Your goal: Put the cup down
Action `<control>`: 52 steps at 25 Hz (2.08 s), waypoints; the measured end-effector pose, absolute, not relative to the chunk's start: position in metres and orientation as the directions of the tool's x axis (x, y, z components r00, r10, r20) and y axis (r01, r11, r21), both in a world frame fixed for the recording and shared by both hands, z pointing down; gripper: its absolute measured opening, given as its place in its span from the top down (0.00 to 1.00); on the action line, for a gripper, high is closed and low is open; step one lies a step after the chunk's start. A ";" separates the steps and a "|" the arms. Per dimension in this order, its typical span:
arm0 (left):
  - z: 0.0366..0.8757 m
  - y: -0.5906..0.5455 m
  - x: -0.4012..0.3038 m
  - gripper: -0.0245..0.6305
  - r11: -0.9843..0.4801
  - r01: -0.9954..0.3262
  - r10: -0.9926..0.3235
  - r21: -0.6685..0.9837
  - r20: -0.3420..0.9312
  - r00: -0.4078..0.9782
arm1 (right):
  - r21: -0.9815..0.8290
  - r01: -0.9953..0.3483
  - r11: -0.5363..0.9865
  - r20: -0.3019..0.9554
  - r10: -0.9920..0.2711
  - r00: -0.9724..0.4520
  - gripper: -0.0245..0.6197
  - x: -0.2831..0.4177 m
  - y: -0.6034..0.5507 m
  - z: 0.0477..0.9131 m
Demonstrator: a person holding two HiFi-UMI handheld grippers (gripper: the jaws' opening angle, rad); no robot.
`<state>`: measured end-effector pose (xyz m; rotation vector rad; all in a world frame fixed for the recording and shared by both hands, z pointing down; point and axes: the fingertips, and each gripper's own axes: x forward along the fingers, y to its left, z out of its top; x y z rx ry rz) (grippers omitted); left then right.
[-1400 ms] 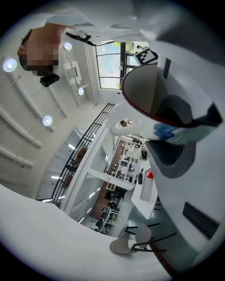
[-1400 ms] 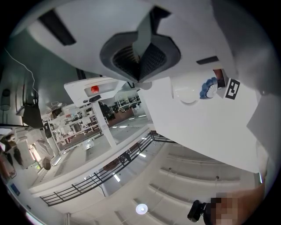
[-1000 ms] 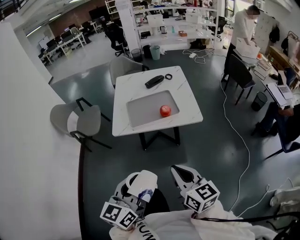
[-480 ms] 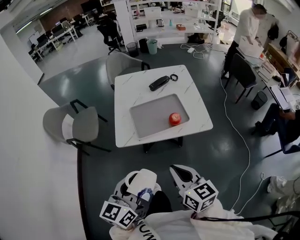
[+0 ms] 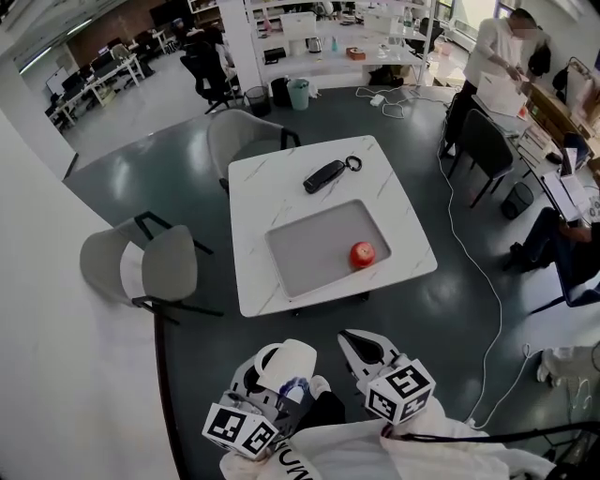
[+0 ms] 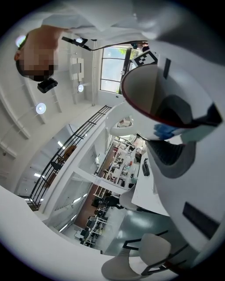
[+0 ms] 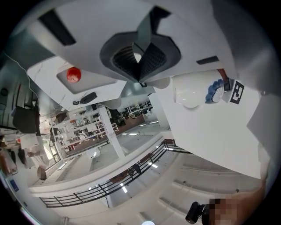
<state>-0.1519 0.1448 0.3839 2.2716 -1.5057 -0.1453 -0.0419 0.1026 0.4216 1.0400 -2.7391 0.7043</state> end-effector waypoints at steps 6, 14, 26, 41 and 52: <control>0.383 0.118 -0.182 0.91 -0.344 -0.851 -0.896 0.397 0.132 0.424 | -0.370 -0.669 0.644 0.282 -0.608 -0.742 0.95 -0.071 0.077 0.416; 0.387 0.099 -0.195 0.91 -0.335 -0.844 -0.901 0.419 0.118 0.417 | -0.357 -0.690 0.630 0.313 -0.615 -0.724 0.95 -0.070 0.065 0.417; 0.389 0.074 -0.194 0.91 -0.286 -0.870 -0.918 0.402 0.144 0.369 | -0.364 -0.652 0.665 0.290 -0.585 -0.758 0.95 -0.073 0.027 0.414; 0.377 0.023 -0.186 0.91 -0.213 -0.917 -0.942 0.338 0.178 0.285 | -0.374 -0.608 0.701 0.223 -0.568 -0.792 0.95 -0.057 -0.036 0.392; 0.398 -0.004 -0.189 0.91 -0.187 -0.933 -0.938 0.308 0.226 0.263 | -0.387 -0.607 0.694 0.233 -0.564 -0.793 0.95 -0.050 -0.062 0.404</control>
